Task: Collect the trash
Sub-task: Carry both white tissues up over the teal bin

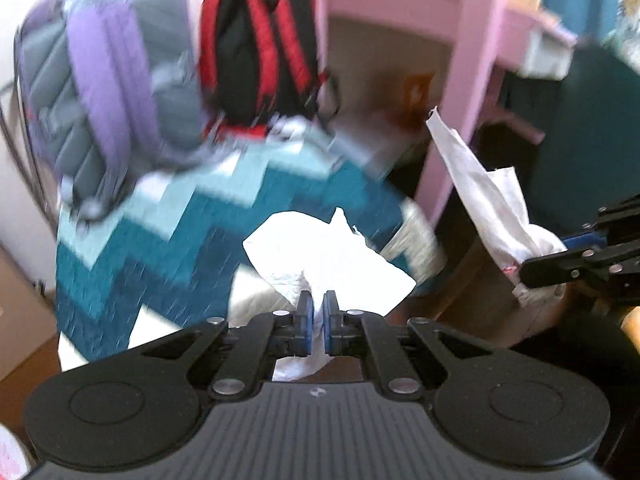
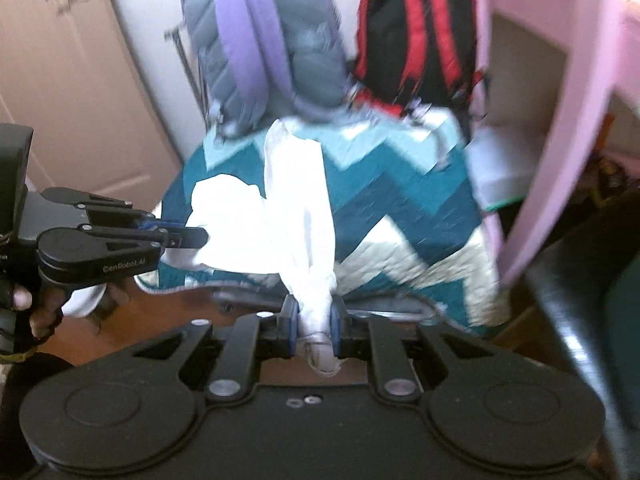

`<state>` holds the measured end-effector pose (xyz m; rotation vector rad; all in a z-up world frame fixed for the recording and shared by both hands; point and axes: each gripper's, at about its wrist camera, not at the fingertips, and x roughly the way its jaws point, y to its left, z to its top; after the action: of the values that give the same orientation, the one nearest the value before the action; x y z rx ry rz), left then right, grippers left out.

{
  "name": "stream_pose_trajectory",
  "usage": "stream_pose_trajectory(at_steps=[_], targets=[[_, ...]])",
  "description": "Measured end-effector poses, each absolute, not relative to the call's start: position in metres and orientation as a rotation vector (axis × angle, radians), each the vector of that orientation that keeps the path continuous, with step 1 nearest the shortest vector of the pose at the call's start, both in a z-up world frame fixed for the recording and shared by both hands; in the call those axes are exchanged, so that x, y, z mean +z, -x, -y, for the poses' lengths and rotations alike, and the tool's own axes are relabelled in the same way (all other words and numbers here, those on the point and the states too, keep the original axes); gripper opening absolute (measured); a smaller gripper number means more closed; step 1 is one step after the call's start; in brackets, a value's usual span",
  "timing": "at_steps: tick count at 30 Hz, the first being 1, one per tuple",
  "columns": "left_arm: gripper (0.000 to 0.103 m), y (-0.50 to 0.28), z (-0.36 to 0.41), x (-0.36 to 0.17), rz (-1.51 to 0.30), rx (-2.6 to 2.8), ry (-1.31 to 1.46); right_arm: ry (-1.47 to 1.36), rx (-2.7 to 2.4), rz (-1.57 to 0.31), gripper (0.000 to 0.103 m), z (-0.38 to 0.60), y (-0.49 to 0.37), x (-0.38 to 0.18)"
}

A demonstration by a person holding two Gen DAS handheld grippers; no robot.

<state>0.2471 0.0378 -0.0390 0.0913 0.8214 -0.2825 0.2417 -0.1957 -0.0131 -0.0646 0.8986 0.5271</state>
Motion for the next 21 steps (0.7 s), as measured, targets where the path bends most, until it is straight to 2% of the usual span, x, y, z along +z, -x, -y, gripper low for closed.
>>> stream_pose_trajectory(at_steps=[14,21], targets=[[0.005,-0.222,0.132,0.1,-0.542,-0.478,-0.124,0.054,0.347,-0.634,0.016,0.345,-0.199,0.122],[0.005,-0.222,0.22,0.151,-0.45,-0.586,-0.172,0.037,0.202,-0.564,0.016,0.411,-0.204,0.155]])
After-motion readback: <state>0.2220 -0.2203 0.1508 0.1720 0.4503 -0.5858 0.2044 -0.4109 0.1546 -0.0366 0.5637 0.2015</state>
